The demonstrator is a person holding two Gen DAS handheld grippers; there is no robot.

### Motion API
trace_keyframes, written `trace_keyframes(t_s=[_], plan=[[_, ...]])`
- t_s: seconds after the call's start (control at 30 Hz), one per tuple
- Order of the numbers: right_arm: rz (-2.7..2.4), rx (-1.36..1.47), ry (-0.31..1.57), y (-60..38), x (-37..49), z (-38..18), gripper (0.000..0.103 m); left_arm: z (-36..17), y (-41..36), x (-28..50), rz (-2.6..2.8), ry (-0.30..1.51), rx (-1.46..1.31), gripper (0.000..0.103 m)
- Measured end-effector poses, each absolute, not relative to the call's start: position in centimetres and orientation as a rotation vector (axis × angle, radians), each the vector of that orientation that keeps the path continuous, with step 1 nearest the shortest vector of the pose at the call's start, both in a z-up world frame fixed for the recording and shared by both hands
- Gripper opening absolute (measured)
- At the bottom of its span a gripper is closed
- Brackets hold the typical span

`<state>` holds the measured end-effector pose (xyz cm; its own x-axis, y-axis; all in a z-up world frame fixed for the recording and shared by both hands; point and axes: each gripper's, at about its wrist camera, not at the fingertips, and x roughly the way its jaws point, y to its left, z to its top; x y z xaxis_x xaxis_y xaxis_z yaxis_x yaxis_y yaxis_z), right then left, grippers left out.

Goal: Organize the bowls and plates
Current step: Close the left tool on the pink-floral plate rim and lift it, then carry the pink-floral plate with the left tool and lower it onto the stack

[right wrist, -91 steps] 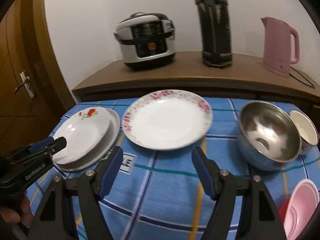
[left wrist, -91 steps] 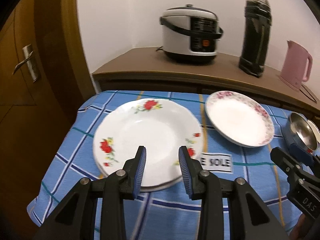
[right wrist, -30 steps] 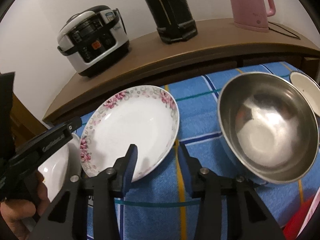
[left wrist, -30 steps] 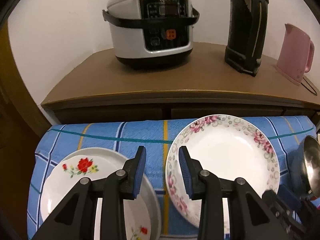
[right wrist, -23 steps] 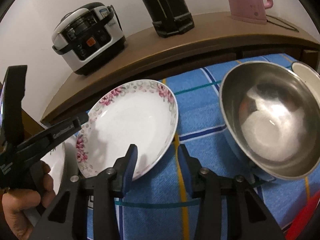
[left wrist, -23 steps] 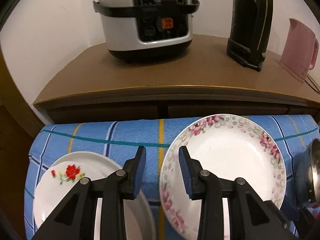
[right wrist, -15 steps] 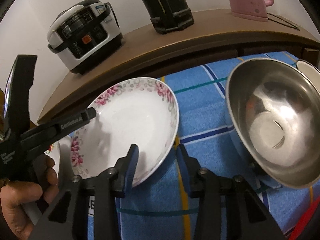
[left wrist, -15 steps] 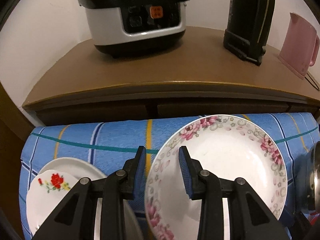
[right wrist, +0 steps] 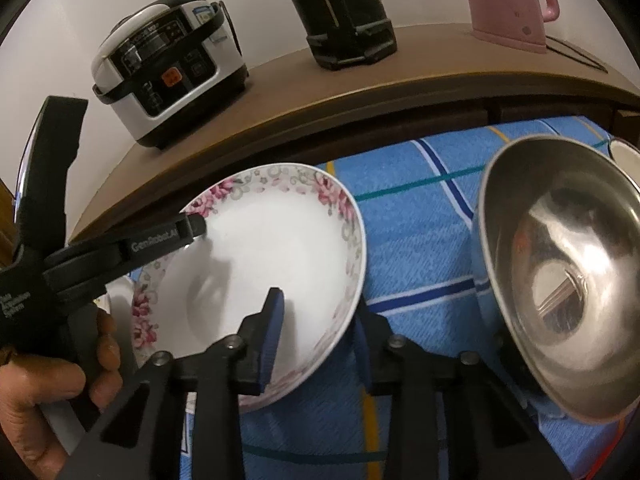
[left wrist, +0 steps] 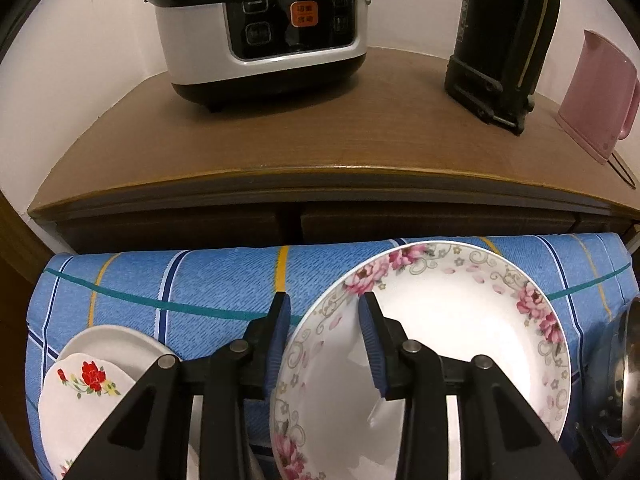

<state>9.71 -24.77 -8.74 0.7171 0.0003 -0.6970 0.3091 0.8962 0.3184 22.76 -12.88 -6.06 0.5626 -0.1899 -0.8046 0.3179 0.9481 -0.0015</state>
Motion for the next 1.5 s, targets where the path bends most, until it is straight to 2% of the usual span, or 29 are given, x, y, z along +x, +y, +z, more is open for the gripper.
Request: trace_keyframes(t_s=[0.1, 0.23, 0.83, 1.5], plan=[[-0.179, 0.435, 0.757, -24.9, 9.8, -8.7, 0.029, -6.0, -12.9, 22.8, -0.302, 0.923, 0.16, 0.04], [-0.179, 0.421, 0.761, -24.8, 10.0, -8.6, 0.029, -6.4, -13.5, 22.4, -0.308, 0.923, 0.191, 0.047], [-0.153, 0.401, 0.75, -24.8, 9.5, -8.2, 0.03, -5.2, -11.9, 19.3, -0.343, 0.872, 0.144, 0.046], [-0.119, 0.312, 0.678, -22.3, 4.8, -5.3, 0.03, -2.8, -8.6, 14.0, -0.343, 0.808, 0.114, 0.047]])
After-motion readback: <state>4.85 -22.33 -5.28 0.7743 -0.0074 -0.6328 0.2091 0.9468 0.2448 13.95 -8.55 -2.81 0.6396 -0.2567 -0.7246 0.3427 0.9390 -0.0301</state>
